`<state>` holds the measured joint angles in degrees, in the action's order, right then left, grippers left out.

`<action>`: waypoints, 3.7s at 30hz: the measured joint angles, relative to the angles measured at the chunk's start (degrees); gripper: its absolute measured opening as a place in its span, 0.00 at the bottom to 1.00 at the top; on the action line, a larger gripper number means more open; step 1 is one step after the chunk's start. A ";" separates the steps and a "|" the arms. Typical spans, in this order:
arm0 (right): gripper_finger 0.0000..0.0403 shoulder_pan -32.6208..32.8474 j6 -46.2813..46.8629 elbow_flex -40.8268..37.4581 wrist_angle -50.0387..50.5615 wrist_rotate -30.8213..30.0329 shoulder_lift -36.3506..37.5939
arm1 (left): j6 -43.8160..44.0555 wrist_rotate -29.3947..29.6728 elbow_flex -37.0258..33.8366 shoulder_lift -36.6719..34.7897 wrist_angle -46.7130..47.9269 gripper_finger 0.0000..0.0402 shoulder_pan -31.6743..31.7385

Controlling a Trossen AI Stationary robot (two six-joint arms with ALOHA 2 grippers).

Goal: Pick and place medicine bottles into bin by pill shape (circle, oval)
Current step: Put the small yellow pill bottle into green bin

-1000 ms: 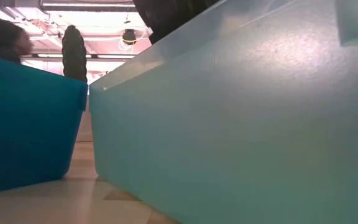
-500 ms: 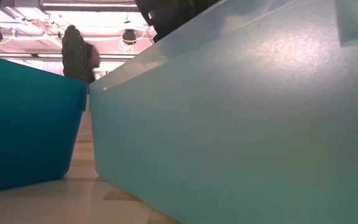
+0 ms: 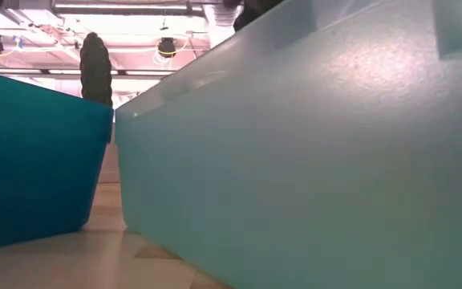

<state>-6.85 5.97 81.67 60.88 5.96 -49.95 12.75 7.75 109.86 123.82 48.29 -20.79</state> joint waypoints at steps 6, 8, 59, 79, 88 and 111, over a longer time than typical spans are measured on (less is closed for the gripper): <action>0.70 0.00 0.00 0.00 0.00 0.02 0.00 | -8.10 5.88 9.66 -0.13 9.64 0.58 4.01; 0.70 0.00 0.02 0.00 0.02 0.02 0.00 | -11.38 7.89 12.33 -0.14 12.13 0.58 6.70; 0.70 -1.01 0.88 0.00 0.38 -5.04 0.15 | -30.32 -10.07 -8.80 5.59 -26.89 0.58 36.52; 0.70 -4.59 -0.68 0.00 0.37 -5.00 0.15 | -28.86 -8.45 -8.76 5.52 -26.09 0.25 36.29; 0.70 -4.57 -1.48 0.00 0.37 -4.81 0.15 | -18.40 -8.51 -8.76 -2.37 -21.58 0.30 33.20; 0.70 -4.44 -1.70 0.00 0.39 -4.33 0.15 | 11.99 8.82 -8.95 -16.25 -0.64 0.30 -8.05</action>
<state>-11.29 4.27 81.67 61.28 1.63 -49.80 24.74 16.57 100.90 107.57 47.65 -28.84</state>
